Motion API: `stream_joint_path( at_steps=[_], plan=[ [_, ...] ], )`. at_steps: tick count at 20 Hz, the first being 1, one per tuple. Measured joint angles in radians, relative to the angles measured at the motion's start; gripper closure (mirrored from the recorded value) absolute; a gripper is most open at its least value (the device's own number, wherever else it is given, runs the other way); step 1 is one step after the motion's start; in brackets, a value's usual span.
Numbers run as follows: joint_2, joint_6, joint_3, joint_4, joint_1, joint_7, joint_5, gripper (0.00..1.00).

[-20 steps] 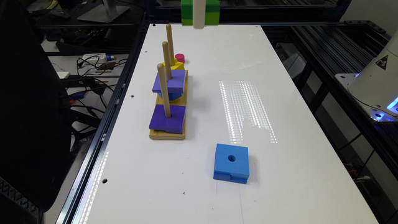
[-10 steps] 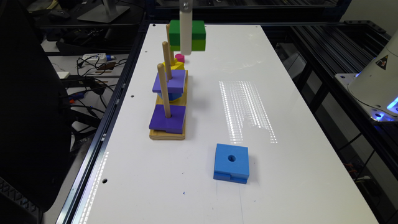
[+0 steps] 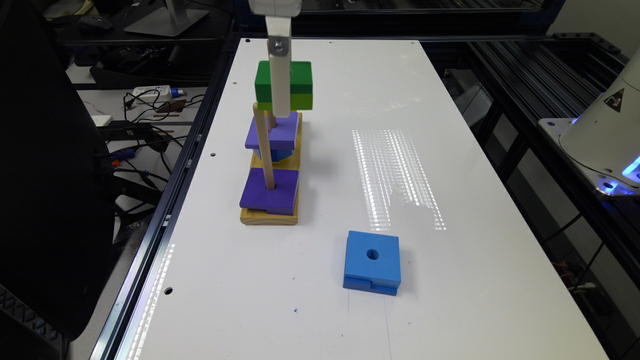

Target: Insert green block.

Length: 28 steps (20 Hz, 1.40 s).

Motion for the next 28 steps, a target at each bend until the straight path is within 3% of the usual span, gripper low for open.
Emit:
stream_joint_path(
  at_steps=[9, 28],
  plan=[
    [0.023, 0.004, 0.003, 0.015, 0.003, 0.010, -0.0085, 1.00],
    [0.023, 0.005, 0.004, 0.014, 0.003, 0.013, -0.0097, 1.00]
  ],
)
